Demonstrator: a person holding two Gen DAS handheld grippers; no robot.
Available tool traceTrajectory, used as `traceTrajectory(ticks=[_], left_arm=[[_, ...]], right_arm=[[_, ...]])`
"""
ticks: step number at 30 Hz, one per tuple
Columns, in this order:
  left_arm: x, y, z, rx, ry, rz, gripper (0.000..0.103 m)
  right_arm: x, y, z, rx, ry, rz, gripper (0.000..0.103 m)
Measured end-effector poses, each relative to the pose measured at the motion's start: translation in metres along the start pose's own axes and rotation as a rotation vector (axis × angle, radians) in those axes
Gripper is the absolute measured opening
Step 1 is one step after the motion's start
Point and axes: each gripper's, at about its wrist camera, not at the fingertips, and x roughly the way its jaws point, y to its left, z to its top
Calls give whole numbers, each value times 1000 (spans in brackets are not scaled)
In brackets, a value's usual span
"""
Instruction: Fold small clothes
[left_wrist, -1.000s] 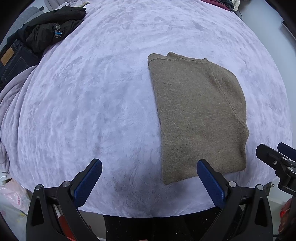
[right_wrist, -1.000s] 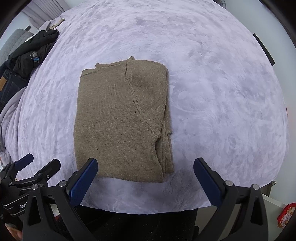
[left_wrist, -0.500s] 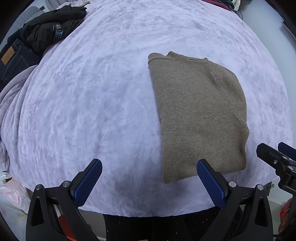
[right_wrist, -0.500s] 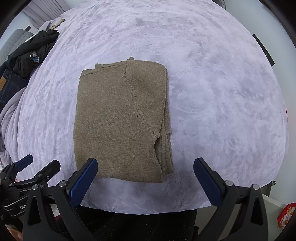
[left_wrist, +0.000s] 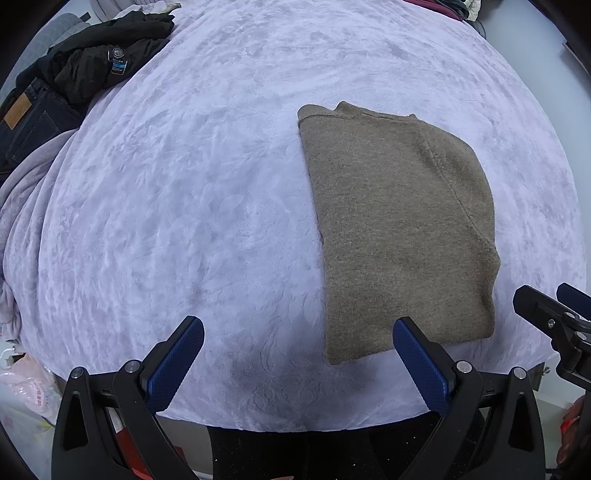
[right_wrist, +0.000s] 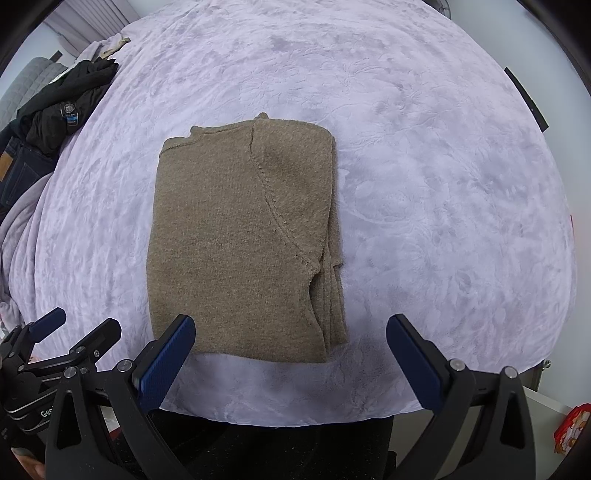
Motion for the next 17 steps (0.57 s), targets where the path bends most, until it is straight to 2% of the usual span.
traceTrajectory(ticks=[17], left_arm=[[3, 1, 1, -9, 4, -13, 103]], right_arm=[[4, 3, 1, -14, 10, -7, 103]])
